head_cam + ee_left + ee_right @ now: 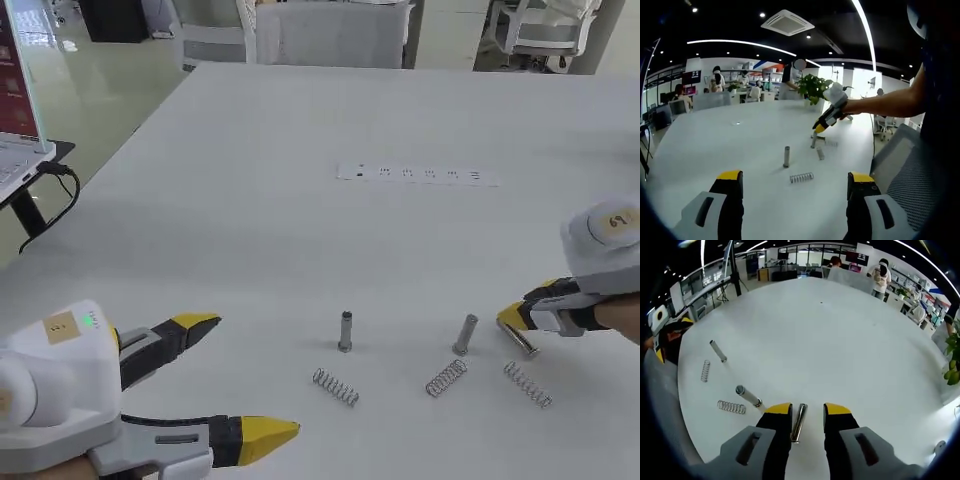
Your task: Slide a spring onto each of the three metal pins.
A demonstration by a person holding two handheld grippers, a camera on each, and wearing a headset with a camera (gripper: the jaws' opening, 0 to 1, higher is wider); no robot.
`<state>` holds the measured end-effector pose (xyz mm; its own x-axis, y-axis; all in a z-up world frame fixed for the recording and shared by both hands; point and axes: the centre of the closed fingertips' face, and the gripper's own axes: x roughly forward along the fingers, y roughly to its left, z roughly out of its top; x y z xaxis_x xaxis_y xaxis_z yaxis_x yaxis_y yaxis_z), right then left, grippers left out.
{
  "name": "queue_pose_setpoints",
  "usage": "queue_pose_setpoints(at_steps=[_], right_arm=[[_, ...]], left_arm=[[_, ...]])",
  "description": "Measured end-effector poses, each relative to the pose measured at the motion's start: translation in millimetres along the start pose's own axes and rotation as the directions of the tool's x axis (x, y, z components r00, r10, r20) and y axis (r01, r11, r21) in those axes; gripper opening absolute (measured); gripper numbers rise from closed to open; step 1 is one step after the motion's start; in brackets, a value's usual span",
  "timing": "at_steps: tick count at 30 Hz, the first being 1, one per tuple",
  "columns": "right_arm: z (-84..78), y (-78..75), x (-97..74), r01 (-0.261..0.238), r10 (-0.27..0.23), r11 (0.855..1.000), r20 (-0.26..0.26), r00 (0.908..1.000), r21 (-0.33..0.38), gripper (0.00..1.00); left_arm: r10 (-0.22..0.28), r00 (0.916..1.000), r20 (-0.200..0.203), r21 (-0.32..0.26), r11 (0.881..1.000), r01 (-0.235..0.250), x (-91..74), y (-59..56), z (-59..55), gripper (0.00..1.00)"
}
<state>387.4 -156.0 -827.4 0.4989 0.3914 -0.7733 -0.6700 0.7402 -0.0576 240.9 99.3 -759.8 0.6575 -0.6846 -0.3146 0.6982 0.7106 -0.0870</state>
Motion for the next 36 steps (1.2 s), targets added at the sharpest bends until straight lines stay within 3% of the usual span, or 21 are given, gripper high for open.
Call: queue_pose_setpoints(at_steps=[9,22,36], right_arm=[[-7.5,1.3,8.2,0.008,-0.006,1.0,-0.072,0.9973,0.023,0.15],[-10.8,0.1,13.1,0.017,-0.013,0.999,-0.126,0.9919,0.029,0.07],[-15.6,-0.6,16.2,0.028,-0.024,0.999,-0.191,0.9813,0.017,0.06]], left_arm=[[0.0,1.0,0.003,-0.004,1.0,0.0,-0.2,0.3,1.0,0.82],[0.0,1.0,0.005,-0.008,1.0,0.0,0.6,0.9,0.9,0.82],[-0.001,1.0,0.008,-0.011,1.0,0.001,0.4,1.0,0.7,0.81]])
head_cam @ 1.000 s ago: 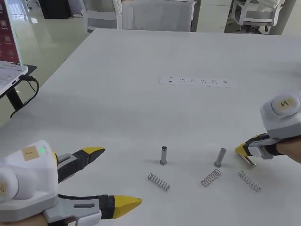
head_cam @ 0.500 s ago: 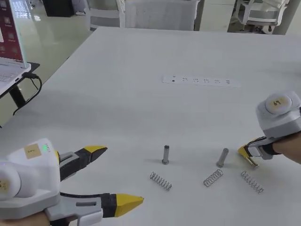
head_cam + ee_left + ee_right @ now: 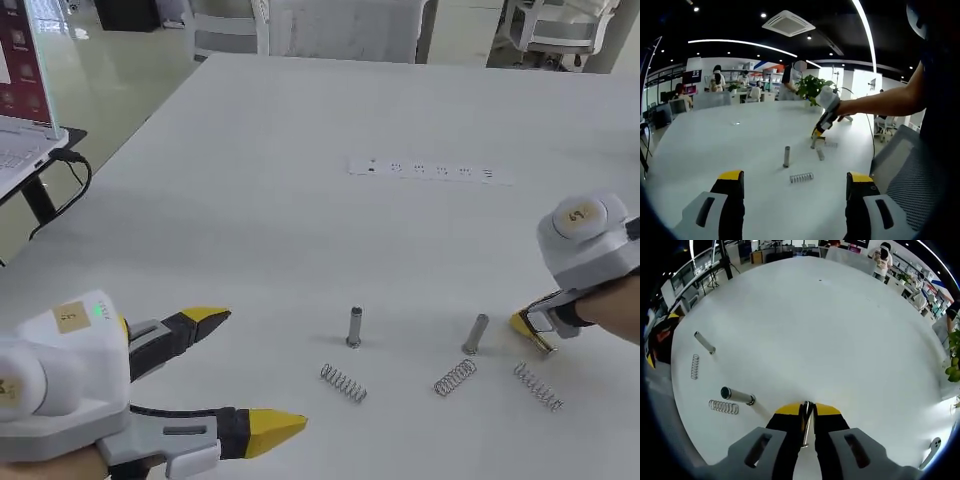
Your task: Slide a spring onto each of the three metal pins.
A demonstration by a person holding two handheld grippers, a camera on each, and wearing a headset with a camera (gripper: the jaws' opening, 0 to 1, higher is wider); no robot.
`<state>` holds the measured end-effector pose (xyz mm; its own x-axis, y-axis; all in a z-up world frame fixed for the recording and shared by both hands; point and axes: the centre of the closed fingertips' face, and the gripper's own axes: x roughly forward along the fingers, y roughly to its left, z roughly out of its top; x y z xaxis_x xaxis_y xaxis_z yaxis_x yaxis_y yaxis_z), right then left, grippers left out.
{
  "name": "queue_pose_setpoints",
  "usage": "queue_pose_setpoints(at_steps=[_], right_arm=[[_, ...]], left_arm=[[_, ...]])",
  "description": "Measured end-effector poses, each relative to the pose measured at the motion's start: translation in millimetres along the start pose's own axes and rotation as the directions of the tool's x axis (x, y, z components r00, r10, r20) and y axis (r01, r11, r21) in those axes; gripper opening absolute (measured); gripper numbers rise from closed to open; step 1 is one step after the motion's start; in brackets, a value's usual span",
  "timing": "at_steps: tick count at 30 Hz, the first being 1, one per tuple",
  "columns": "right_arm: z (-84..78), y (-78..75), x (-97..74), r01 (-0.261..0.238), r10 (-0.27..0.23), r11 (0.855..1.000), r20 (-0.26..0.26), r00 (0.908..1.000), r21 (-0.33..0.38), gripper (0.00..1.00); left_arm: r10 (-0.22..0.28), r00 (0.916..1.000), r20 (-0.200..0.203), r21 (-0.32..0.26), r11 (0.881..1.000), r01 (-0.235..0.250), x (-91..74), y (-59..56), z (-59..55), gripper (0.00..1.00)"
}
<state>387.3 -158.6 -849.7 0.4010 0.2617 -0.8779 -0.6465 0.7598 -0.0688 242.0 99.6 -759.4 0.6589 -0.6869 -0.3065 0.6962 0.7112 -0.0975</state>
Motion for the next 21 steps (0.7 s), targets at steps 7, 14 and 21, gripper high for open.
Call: queue_pose_setpoints(at_steps=[7,14,21], right_arm=[[-0.5,0.1,2.9,-0.011,0.011,0.999,-0.019,0.9997,0.031,0.06],[-1.6,0.2,2.3,-0.006,0.008,0.998,-0.033,0.9994,0.057,0.05],[1.8,2.6,-8.1,-0.004,0.004,0.997,0.003,1.0,0.076,0.05]], left_arm=[[-0.002,1.0,0.001,-0.002,1.0,0.002,0.4,-0.1,-0.2,0.81],[-0.003,1.0,0.001,0.0,1.0,0.003,0.0,-0.9,0.7,0.8],[-0.007,1.0,-0.004,0.0,1.0,0.007,0.8,-1.6,-0.7,0.8]])
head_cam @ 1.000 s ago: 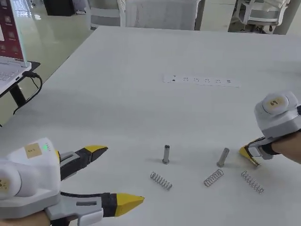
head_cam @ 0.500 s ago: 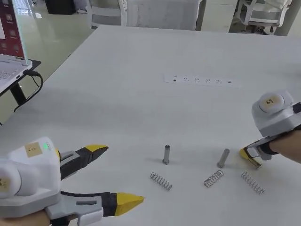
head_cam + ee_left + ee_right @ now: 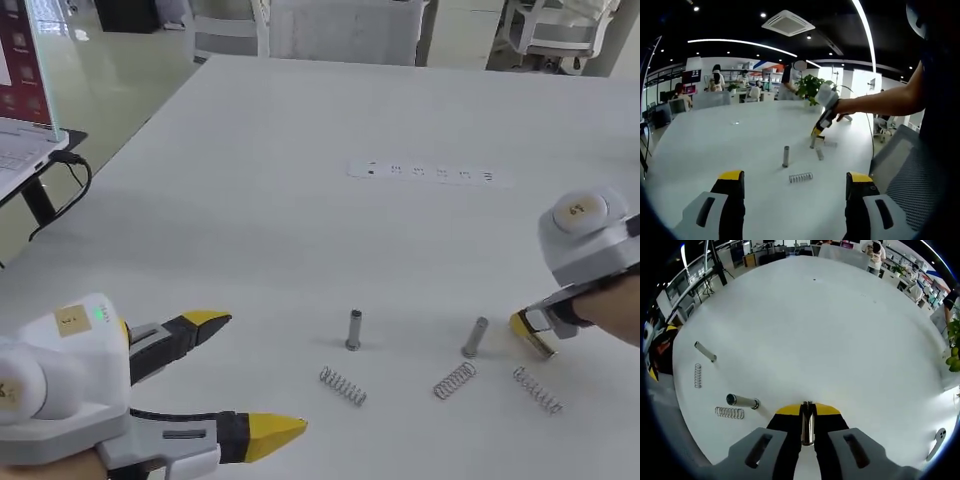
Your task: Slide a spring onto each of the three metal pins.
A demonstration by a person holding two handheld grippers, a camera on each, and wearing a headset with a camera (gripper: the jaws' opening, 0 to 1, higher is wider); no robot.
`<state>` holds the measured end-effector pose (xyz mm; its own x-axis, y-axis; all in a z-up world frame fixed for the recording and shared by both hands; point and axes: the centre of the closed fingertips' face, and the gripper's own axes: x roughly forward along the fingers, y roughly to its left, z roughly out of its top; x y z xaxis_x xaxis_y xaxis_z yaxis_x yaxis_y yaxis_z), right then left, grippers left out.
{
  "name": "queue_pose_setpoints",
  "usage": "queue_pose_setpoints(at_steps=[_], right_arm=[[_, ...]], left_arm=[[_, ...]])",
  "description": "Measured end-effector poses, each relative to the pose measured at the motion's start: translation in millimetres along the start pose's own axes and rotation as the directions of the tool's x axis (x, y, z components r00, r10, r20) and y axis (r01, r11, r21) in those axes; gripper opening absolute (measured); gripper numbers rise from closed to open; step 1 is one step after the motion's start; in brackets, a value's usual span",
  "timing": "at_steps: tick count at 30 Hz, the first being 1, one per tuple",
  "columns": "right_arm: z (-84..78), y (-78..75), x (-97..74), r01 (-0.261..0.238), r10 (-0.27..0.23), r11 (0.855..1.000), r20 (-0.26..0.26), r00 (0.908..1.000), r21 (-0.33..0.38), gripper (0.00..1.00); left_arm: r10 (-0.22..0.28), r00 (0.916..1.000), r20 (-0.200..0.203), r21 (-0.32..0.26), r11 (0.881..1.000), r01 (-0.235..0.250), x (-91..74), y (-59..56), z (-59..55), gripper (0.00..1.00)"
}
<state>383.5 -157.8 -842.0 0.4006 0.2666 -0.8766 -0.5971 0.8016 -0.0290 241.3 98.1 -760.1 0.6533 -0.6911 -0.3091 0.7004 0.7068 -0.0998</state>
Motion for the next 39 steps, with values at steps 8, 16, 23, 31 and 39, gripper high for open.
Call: queue_pose_setpoints(at_steps=[8,16,23,31,39], right_arm=[[5.0,-0.2,-14.5,0.006,-0.007,1.0,0.051,0.9987,0.016,0.05],[5.9,-0.8,-27.6,0.015,-0.017,1.0,0.098,0.995,0.027,0.05],[3.2,-0.5,-35.4,0.016,-0.02,0.999,0.12,0.9925,0.042,0.05],[-0.4,0.0,-40.5,0.022,-0.031,0.998,0.161,0.9865,0.055,0.05],[-5.9,0.8,-43.1,0.023,-0.035,0.998,0.177,0.9835,0.066,0.05]], left_arm=[[-0.005,1.0,0.002,0.003,1.0,0.005,0.3,-1.0,0.5,0.8],[-0.013,0.9999,0.003,0.008,1.0,0.013,0.7,-2.6,2.2,0.8],[-0.015,0.9999,0.003,0.013,1.0,0.015,0.3,-3.3,2.8,0.8],[-0.021,0.9998,-0.001,0.015,1.0,0.021,0.8,-4.5,2.3,0.79],[-0.024,0.9997,-0.002,0.015,1.0,0.024,0.7,-4.8,2.1,0.79]])
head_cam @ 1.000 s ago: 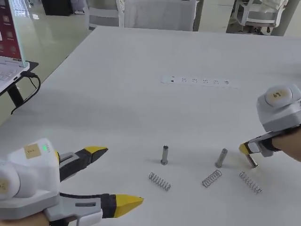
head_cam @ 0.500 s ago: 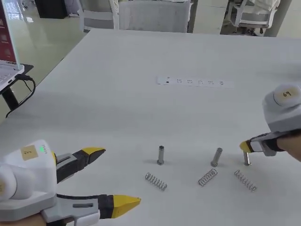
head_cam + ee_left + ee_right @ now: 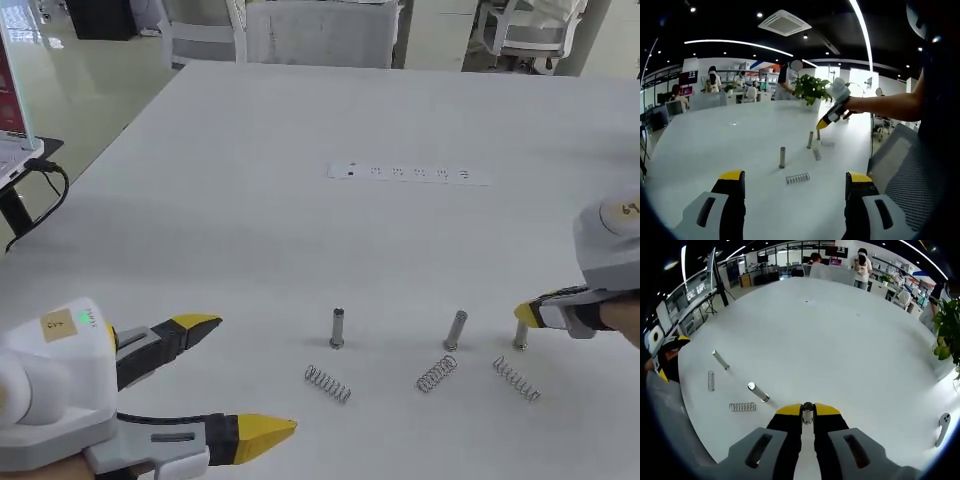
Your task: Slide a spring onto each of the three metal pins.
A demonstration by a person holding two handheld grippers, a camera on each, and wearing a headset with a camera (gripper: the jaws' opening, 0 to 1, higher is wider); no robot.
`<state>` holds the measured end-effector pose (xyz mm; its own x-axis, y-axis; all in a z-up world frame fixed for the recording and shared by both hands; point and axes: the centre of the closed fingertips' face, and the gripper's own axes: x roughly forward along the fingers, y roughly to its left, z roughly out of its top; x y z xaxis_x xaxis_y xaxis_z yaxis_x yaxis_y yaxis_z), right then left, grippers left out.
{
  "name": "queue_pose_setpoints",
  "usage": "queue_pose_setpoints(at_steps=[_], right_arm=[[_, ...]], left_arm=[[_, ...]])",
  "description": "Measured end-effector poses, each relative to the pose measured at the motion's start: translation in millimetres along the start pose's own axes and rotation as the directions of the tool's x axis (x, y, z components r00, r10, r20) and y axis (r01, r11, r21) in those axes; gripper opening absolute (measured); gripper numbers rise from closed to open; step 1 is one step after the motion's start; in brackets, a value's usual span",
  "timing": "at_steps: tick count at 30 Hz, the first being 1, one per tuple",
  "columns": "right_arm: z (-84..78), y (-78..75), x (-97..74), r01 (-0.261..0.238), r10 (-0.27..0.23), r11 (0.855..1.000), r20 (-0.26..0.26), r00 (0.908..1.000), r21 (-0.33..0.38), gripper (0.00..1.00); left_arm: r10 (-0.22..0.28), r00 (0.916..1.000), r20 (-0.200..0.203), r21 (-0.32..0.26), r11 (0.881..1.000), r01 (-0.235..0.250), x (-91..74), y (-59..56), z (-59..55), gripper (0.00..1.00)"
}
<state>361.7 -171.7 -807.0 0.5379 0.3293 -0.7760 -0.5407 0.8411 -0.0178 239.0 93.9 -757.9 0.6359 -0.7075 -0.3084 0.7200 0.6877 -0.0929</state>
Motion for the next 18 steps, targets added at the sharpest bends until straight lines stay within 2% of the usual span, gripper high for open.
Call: queue_pose_setpoints(at_steps=[18], right_arm=[[-7.1,1.8,-4.8,0.001,-0.001,1.0,-0.004,1.0,0.015,0.06]], left_arm=[[-0.006,1.0,-0.004,-0.002,1.0,0.006,-0.1,-1.9,-1.9,0.79]])
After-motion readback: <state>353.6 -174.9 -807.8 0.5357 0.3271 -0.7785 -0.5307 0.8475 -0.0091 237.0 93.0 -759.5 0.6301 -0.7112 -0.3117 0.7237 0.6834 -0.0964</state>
